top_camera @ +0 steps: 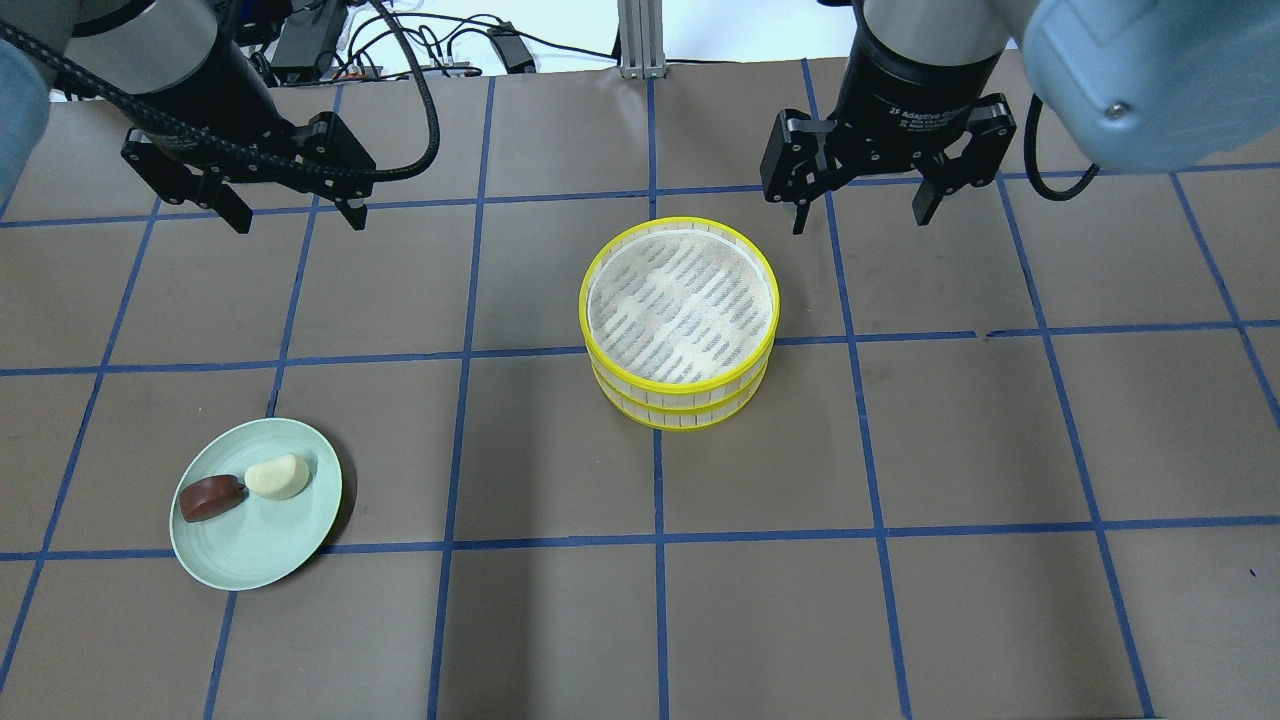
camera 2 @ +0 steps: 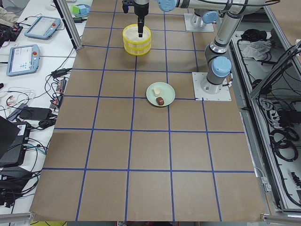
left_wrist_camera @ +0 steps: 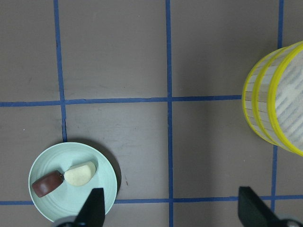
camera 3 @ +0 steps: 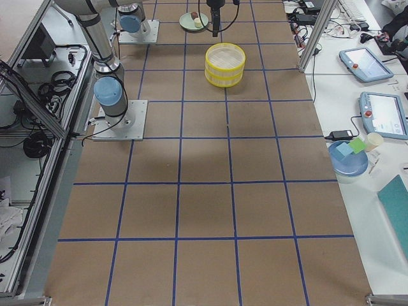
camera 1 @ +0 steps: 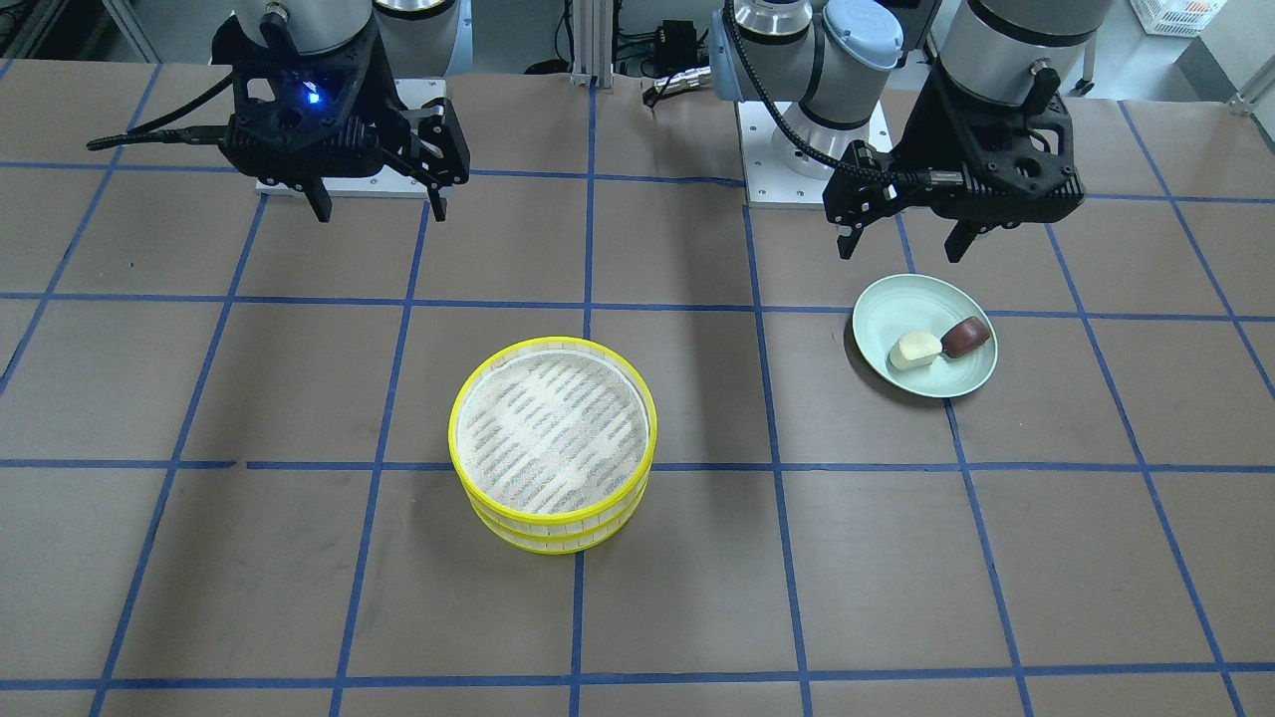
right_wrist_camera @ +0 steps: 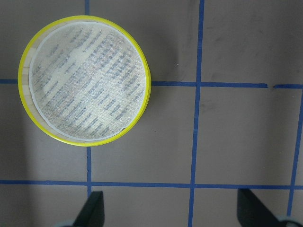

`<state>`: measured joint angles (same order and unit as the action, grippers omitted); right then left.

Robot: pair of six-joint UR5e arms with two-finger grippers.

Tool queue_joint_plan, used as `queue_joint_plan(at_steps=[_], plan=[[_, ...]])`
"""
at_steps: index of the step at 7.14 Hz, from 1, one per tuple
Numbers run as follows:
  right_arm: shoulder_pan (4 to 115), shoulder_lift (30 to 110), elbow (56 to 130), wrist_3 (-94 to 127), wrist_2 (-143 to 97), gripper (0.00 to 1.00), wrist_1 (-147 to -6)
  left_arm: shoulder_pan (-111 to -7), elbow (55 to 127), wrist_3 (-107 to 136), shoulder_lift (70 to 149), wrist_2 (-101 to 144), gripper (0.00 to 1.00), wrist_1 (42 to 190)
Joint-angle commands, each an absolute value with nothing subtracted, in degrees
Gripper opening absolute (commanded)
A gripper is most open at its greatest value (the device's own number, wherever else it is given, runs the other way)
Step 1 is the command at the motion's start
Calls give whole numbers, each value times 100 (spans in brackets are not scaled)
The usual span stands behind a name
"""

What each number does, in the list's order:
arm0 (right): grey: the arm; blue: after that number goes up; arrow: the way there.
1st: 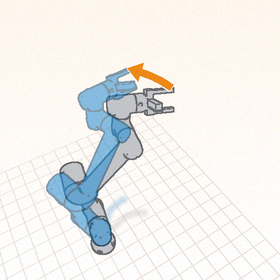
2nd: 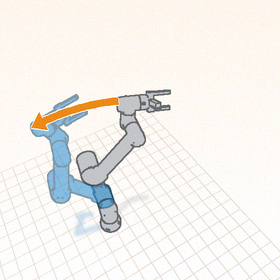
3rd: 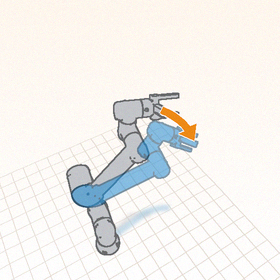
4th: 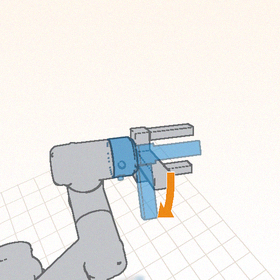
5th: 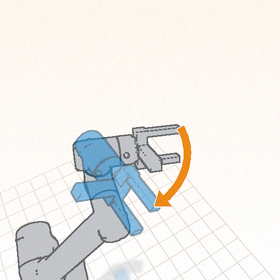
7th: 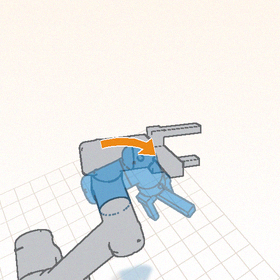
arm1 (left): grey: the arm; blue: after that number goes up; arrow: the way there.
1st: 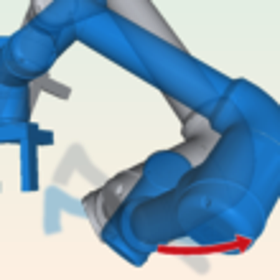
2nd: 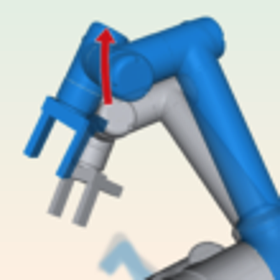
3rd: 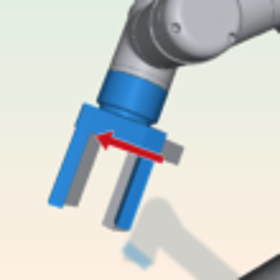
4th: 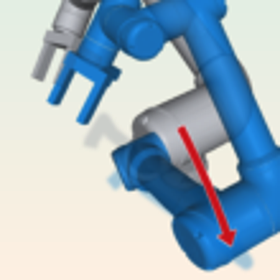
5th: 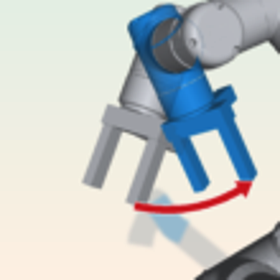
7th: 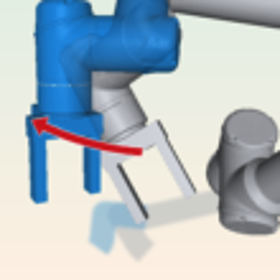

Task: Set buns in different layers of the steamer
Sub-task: 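Move both grippers forward toward the steamer and the green plate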

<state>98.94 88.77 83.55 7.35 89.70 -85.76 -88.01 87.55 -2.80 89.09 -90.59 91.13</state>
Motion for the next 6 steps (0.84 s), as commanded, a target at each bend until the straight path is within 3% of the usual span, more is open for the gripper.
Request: queue_joint_plan(at_steps=[1, 6], plan=[[9879, 9069, 8367, 729, 8991, 100, -8648, -8781, 8937, -360, 8903, -9027, 100, 9062], [9914, 9194, 8533, 756, 8930, 100, -8534, -7789, 9719, -1090, 8991, -9148, 100, 8833]])
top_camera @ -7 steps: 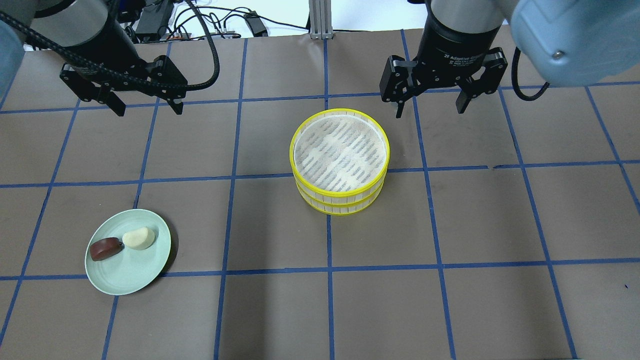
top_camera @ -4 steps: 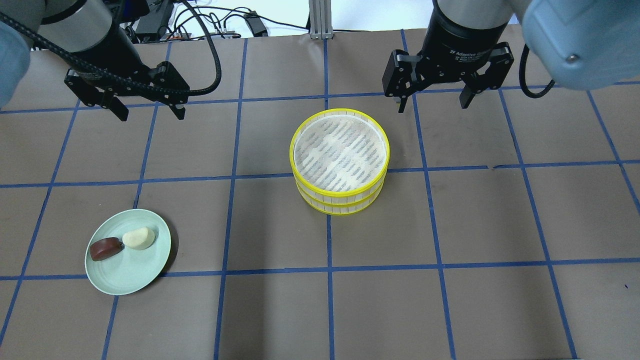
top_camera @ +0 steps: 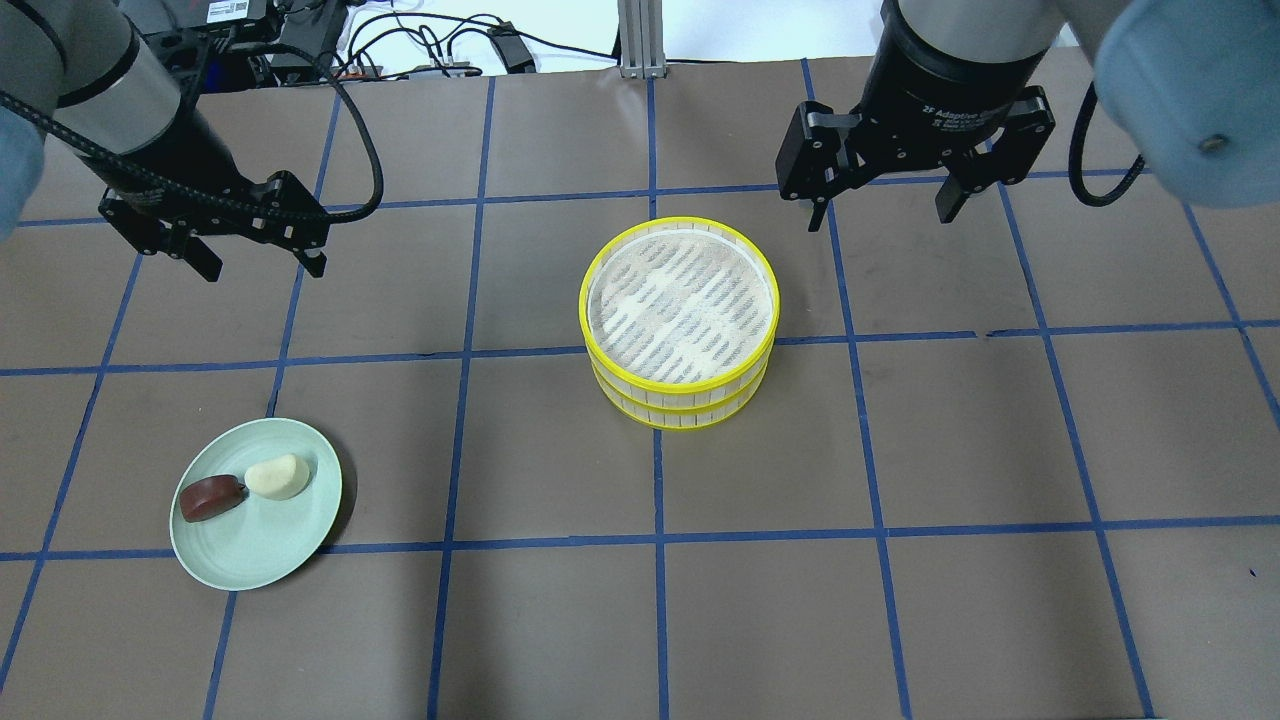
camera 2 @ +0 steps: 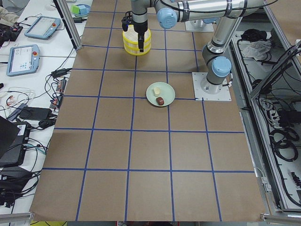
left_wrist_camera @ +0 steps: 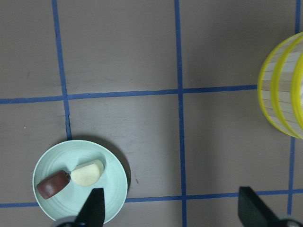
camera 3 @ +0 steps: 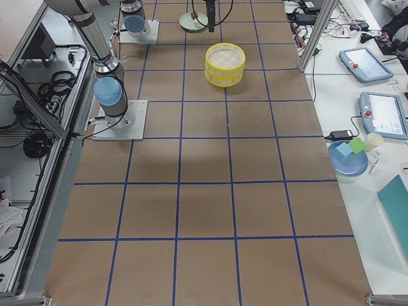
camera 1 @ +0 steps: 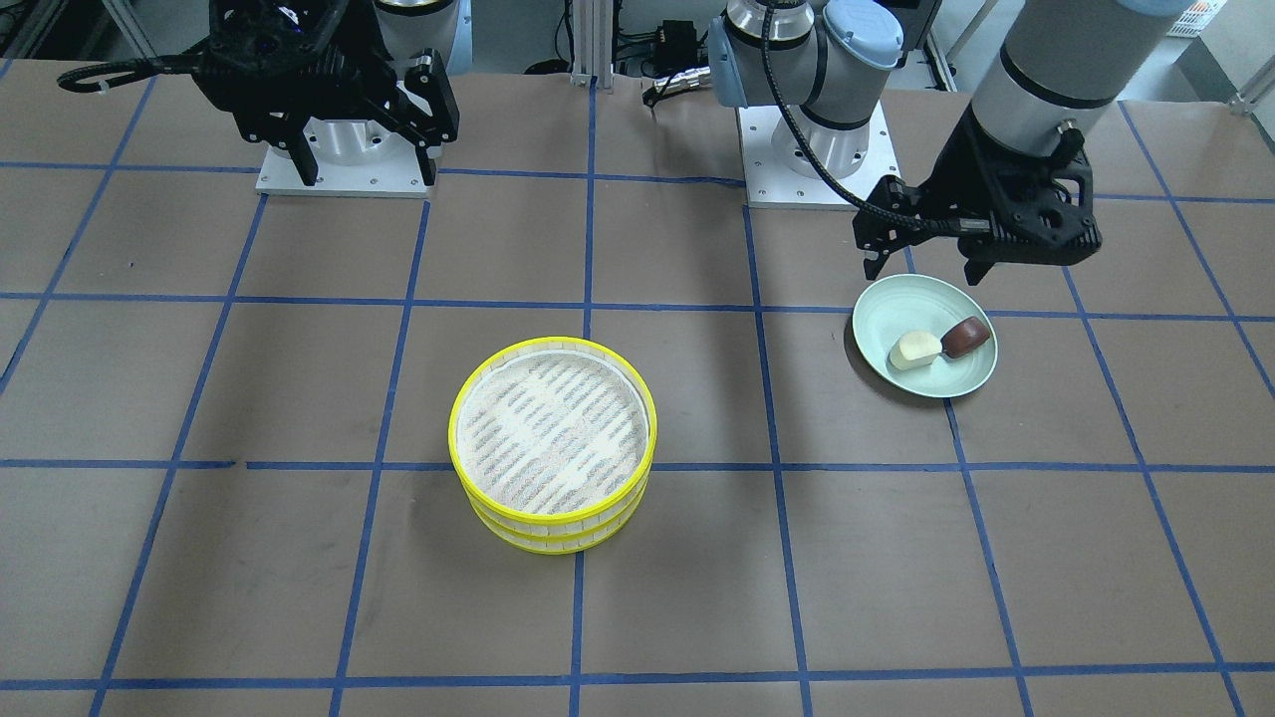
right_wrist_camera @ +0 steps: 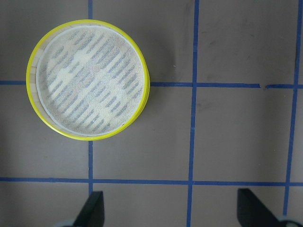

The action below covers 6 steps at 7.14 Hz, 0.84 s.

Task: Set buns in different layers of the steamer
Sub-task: 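Move both grippers forward toward the steamer and the green plate, then grasp the top tier rim with right gripper while left descends to plate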

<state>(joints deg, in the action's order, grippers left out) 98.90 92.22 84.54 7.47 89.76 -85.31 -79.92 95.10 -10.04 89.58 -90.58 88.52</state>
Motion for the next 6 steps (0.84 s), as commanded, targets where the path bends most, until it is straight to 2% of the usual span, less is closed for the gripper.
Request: queue_joint_plan(at_steps=[1, 4, 5, 6], plan=[[9923, 8958, 8787, 756, 8895, 100, -8673, -7596, 9825, -1186, 9017, -9176, 100, 8868], [10046, 7372, 8974, 844, 8947, 100, -10296, -7331, 10116, -2061, 9350, -9517, 100, 8824], [10046, 6861, 9061, 861, 8895, 97, -10788, -7269, 10168, -2483, 9499, -9579, 100, 8816], [10046, 6681, 9122, 853, 8912, 93, -10906, -7234, 10273, -2983, 9614, -9580, 100, 8815]])
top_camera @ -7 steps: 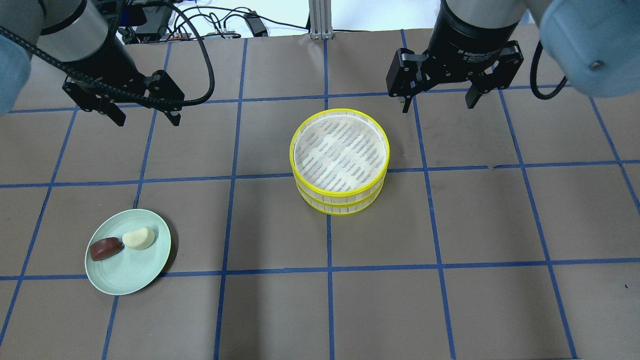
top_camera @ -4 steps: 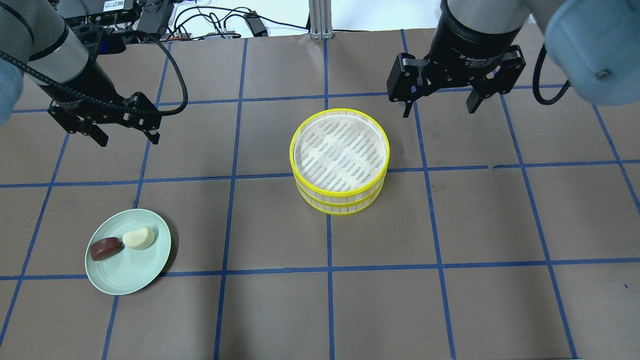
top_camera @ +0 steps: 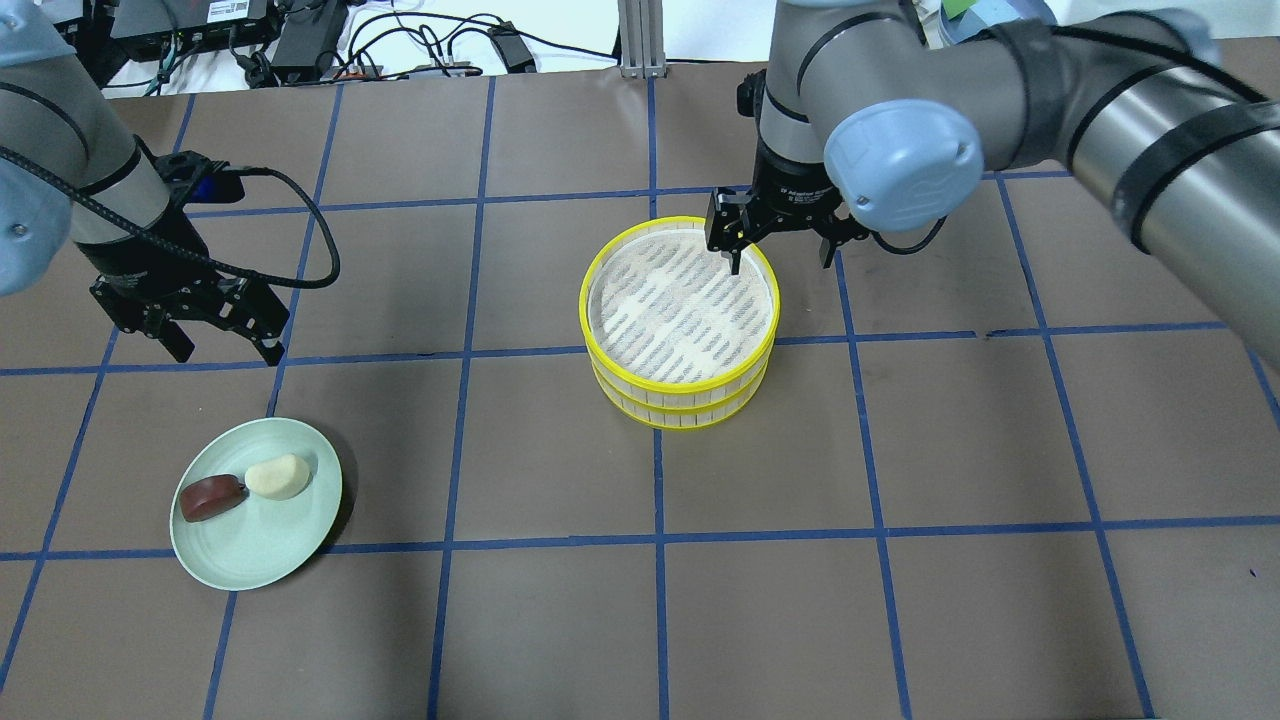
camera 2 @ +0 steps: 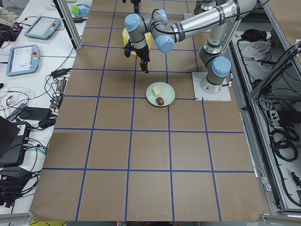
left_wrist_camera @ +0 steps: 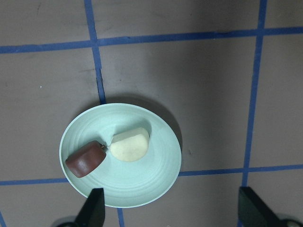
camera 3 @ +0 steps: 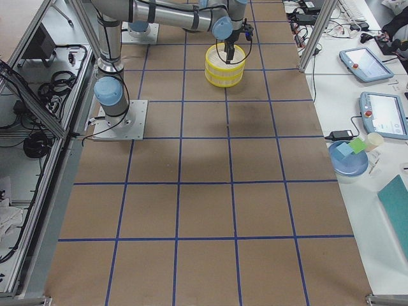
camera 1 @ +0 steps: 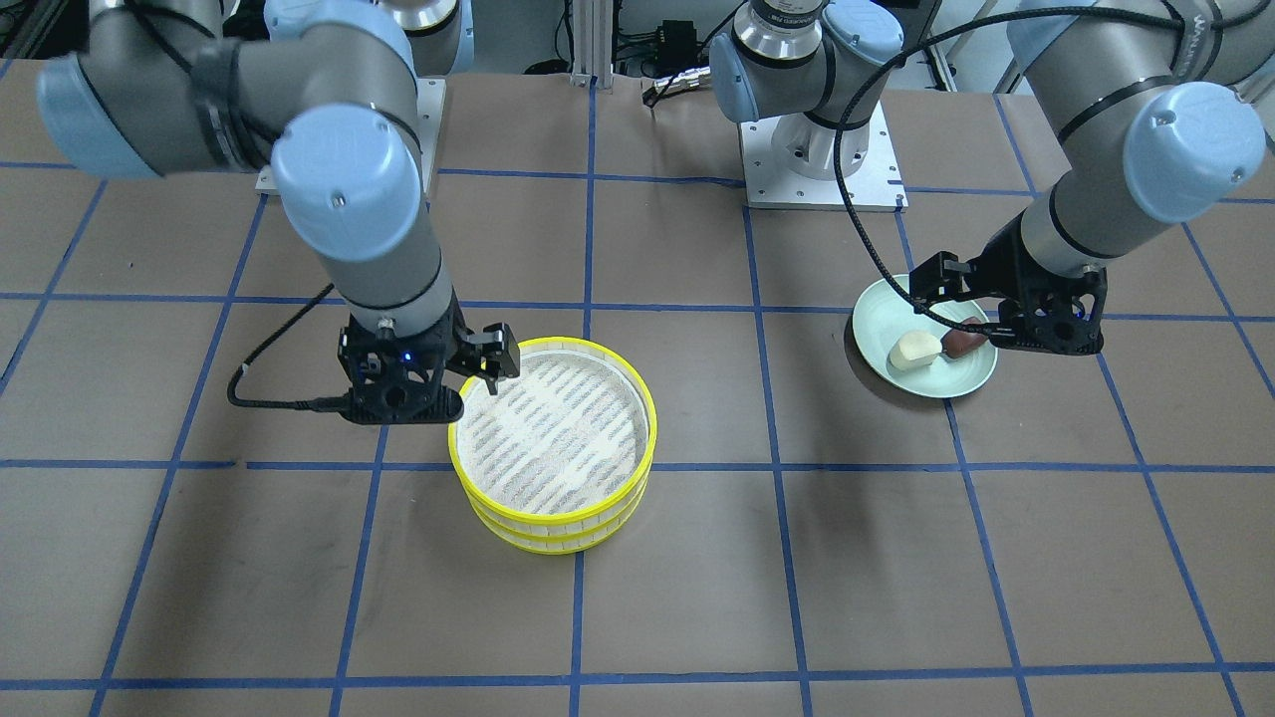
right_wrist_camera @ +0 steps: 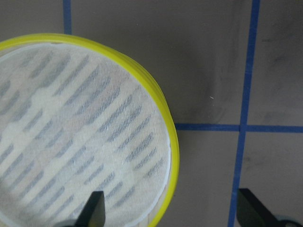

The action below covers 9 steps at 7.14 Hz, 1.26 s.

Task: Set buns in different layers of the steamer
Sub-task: 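Grasp the top tier rim with right gripper while left descends to plate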

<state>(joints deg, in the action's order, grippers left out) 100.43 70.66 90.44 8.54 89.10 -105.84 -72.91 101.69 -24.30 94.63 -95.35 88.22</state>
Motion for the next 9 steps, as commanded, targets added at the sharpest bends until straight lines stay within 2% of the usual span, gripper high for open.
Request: queue_joint_plan(at_steps=[1, 2, 3, 4, 6, 9], plan=[[10046, 6610, 9158, 861, 8938, 87, -10916, -7155, 10388, -3336, 9763, -9711, 100, 8815], [10046, 6609, 9228, 896, 8886, 55, -10916, -7015, 10467, -3714, 9913, -9973, 100, 8815], [10046, 6644, 9229, 940, 8894, 13, -10890, -6883, 10476, -4014, 10088, -9984, 100, 8815], [10037, 6653, 9237, 932, 8895, 0, -10872, -6873, 10494, -4017, 10273, -9993, 100, 8807], [10011, 6714, 9220, 932, 8973, 0, -10837, -6873, 10739, -4025, 10677, -9941, 100, 8342], [9784, 7310, 9158, 862, 8921, 0, -10268, -6864, 10793, -4051, 10942, -9879, 97, 8358]])
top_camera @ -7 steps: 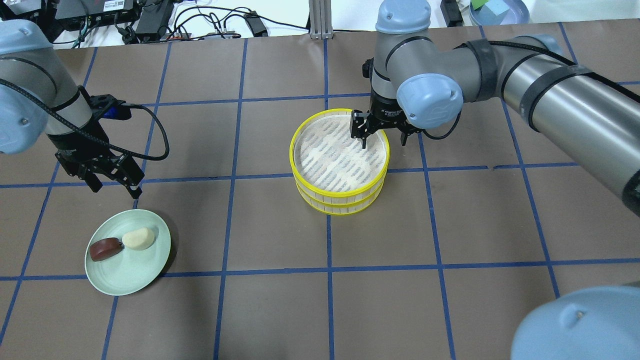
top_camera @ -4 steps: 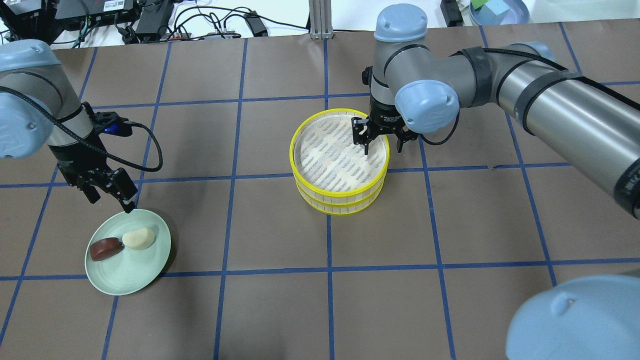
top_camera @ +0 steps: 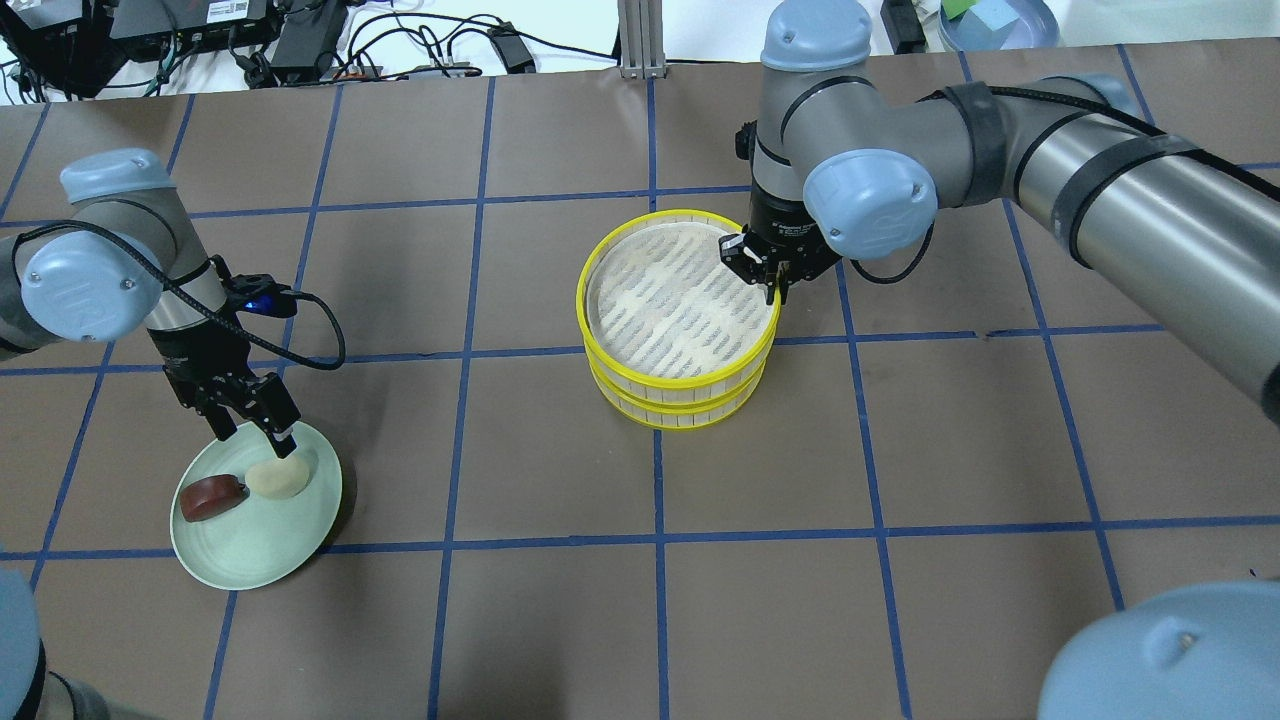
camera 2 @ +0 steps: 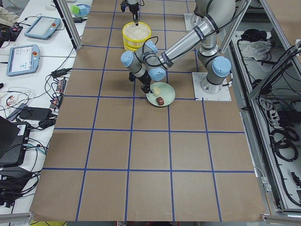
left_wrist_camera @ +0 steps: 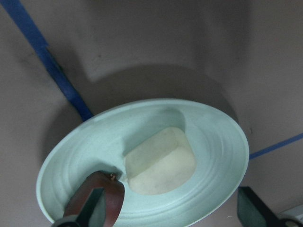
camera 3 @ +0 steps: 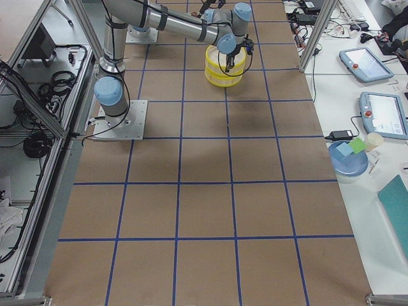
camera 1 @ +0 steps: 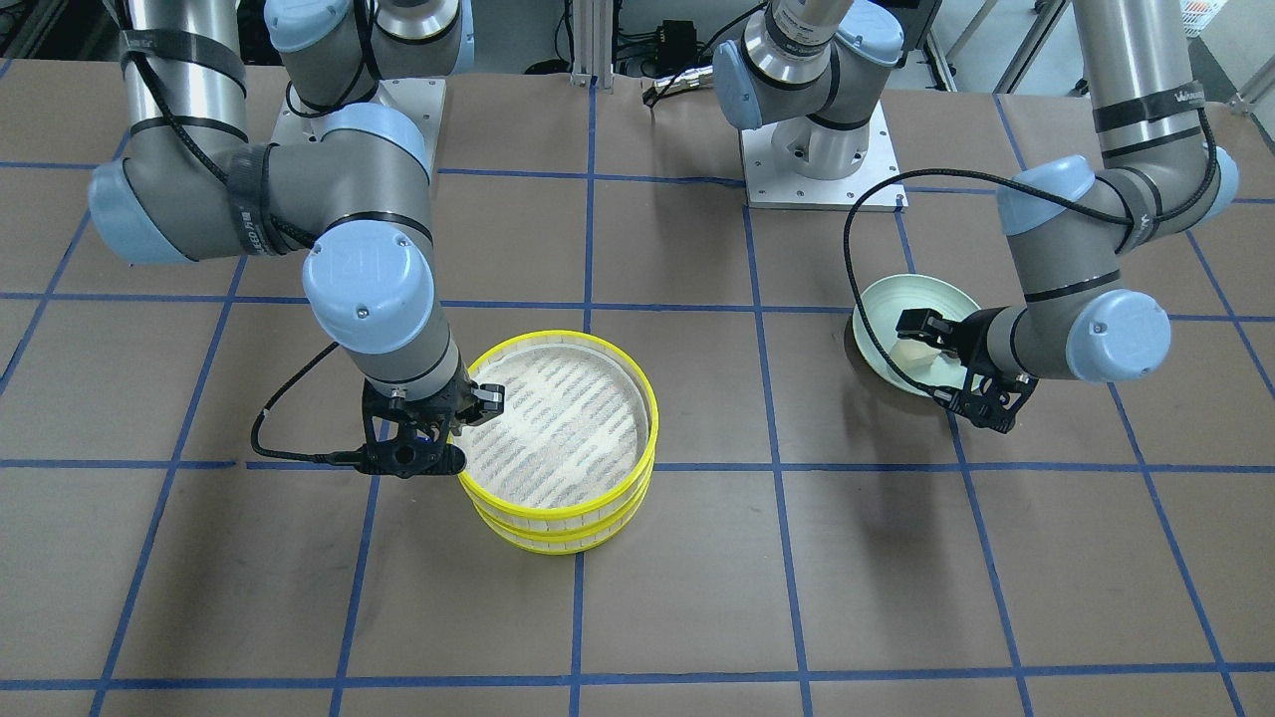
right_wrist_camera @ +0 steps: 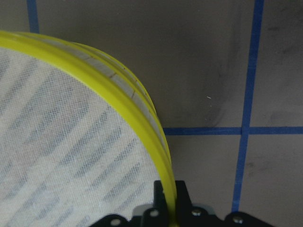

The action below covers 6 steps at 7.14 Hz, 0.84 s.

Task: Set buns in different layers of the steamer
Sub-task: 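Grasp the top tier rim with right gripper while left descends to plate, then lift top tier aside with right gripper while left grasps white bun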

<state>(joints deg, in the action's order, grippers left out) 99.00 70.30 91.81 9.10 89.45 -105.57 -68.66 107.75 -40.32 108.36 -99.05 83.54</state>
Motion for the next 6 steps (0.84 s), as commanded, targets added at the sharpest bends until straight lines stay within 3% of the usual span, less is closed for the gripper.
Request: queue_joint_plan(at_steps=[1, 6], plan=[[9478, 7591, 9158, 670, 8895, 0, -9857, -6856, 10802, -4165, 10986, -9879, 97, 8367], [7947, 7893, 9246, -1694, 8991, 0, -9447, -6847, 10819, -4218, 11153, -9905, 90, 8350]])
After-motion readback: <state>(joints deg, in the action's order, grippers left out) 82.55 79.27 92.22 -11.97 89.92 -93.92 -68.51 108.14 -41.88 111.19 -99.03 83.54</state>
